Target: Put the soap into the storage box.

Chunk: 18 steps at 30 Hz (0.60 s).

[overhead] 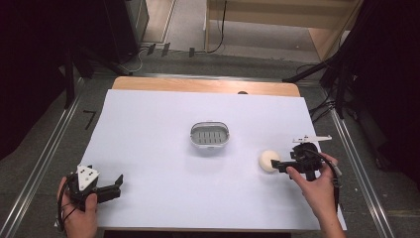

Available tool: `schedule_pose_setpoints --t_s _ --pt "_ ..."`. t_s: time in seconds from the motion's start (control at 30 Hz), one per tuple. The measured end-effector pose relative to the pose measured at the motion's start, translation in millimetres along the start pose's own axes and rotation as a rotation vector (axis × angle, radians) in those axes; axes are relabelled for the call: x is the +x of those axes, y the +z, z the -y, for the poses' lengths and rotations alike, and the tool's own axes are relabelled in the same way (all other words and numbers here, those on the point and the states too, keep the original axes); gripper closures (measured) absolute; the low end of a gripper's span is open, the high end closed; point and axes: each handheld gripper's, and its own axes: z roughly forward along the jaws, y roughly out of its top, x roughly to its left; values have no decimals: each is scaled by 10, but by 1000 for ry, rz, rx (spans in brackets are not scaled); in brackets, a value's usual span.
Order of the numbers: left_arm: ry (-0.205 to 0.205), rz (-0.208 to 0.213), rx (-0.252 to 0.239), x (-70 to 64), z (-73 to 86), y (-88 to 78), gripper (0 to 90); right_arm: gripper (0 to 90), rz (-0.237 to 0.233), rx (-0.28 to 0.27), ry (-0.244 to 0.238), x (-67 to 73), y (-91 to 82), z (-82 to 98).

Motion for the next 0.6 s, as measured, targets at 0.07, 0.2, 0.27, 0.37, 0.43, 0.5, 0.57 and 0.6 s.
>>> schedule_pose_setpoints --t_s 0.07,0.2,0.27,0.37,0.43,0.5,0.57,0.6 --pt "-1 1 0 0 0 0 0 162 -2 7 -5 17 29 -9" --pt "-1 3 -1 1 0 1 0 164 -2 14 -11 54 97 -27" --pt "-1 4 -1 2 0 1 0 167 -1 24 -11 71 129 -35" --pt "0 5 0 2 0 1 0 167 -1 31 -14 99 176 -46" --pt "-1 5 0 2 0 1 0 169 2 38 -12 122 204 -51" --pt "-1 5 0 3 0 1 0 173 5 44 -9 138 232 -56" --pt "-1 6 0 2 0 1 0 178 10 48 -10 148 263 -60" --pt "-1 6 0 2 0 1 0 178 10 48 -10 148 263 -60"
